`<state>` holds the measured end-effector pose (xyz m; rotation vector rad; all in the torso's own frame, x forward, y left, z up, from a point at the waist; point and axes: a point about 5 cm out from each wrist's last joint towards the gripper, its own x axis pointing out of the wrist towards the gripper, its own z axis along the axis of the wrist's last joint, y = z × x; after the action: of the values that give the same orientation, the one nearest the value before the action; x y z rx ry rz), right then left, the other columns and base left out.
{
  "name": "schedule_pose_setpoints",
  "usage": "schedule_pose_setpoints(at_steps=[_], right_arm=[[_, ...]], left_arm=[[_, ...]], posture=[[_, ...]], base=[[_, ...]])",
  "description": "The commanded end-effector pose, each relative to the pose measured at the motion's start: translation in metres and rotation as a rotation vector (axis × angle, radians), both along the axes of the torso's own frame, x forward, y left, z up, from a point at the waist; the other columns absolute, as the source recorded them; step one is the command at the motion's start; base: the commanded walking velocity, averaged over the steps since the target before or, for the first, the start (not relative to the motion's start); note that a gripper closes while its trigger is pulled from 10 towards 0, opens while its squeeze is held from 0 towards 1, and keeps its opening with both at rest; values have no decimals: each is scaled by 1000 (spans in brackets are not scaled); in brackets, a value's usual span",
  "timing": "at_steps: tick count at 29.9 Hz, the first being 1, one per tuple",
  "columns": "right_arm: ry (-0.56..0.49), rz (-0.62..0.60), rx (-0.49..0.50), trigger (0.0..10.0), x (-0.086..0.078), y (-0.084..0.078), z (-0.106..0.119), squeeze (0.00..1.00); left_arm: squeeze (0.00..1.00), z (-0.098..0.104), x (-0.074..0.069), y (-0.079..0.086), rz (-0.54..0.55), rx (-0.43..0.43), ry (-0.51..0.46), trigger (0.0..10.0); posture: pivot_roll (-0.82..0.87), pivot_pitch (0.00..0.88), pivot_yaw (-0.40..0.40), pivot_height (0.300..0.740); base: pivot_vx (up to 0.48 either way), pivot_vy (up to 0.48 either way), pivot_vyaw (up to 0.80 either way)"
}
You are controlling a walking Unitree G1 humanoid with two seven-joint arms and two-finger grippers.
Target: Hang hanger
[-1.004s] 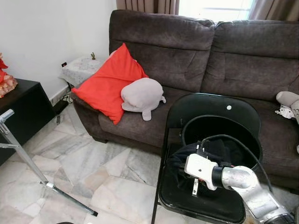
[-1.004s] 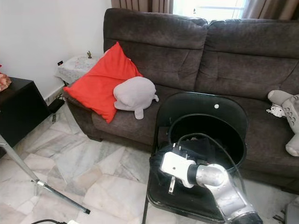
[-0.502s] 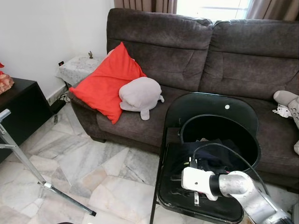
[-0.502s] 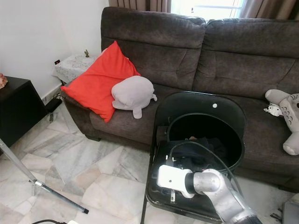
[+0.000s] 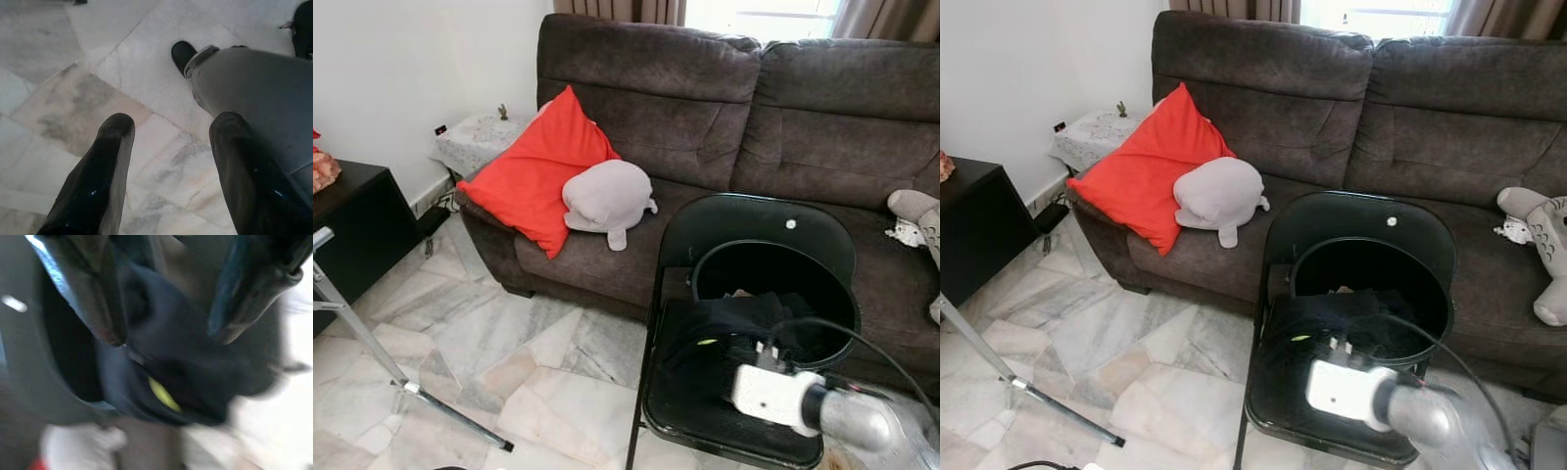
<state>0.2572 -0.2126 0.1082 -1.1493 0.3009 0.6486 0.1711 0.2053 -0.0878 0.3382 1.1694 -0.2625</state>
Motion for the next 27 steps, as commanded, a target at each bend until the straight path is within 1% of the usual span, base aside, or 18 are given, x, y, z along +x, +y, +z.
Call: schedule_pose_setpoints(at_steps=[1,2,3,4,5,7,9,10,13,14,15,17,19,27], right_arm=[[-90,-44,-55,10000,4,-8,6,1000],[-152,-71,-109,10000,8,-15,9,1000],[-172,-89,-126,10000,9,-18,9,1000],[-191,-109,-144,10000,11,-22,9,149],[-198,-126,-157,10000,12,-25,7,0],[-205,-140,-171,10000,13,-29,5,0],[-198,-155,-157,10000,12,-31,-4,0],[-198,-156,-157,10000,12,-31,-4,0],[-182,-140,-195,10000,10,-31,-21,0],[-182,-140,-195,10000,10,-31,-21,0],[-177,-143,-187,10000,10,-31,-28,0],[-174,-143,-185,10000,11,-31,-31,0],[-155,-128,-186,10000,12,-28,-42,0],[-153,-107,-193,10000,17,-25,-52,0]], left_arm=[[0,0,-2,3,-10,13,10,10000],[0,0,-2,3,-10,14,10,10000],[0,0,-2,3,-10,14,10,10000],[0,0,-2,4,-10,15,10,10000],[0,0,-2,4,-10,15,10,10000],[0,0,-2,4,-10,16,10,10000],[0,0,-2,4,-9,17,11,10000],[0,0,-2,4,-9,17,11,10000],[0,0,-2,5,-9,17,12,10000],[0,0,-2,5,-9,17,12,10000],[0,0,-3,5,-8,17,12,10000],[0,0,-3,5,-8,18,12,10000],[0,0,-3,5,-9,20,13,10000],[0,0,-3,6,-7,22,13,10000]], posture=[[-99,38,46,740],[-96,36,46,740],[-95,37,46,740],[-94,37,47,740],[-94,37,48,740],[-93,37,47,740],[-88,36,47,740],[-88,36,47,740],[-85,36,49,740],[-85,36,49,740],[-82,35,49,740],[-82,35,49,740],[-77,34,50,740],[-68,33,51,740]], base=[[0,0,0],[0,0,0],[0,0,0],[0,0,0],[0,0,0],[0,0,0],[0,0,0],[0,0,0],[0,0,0],[0,0,0],[0,0,0],[0,0,0],[0,0,0],[0,0,0]])
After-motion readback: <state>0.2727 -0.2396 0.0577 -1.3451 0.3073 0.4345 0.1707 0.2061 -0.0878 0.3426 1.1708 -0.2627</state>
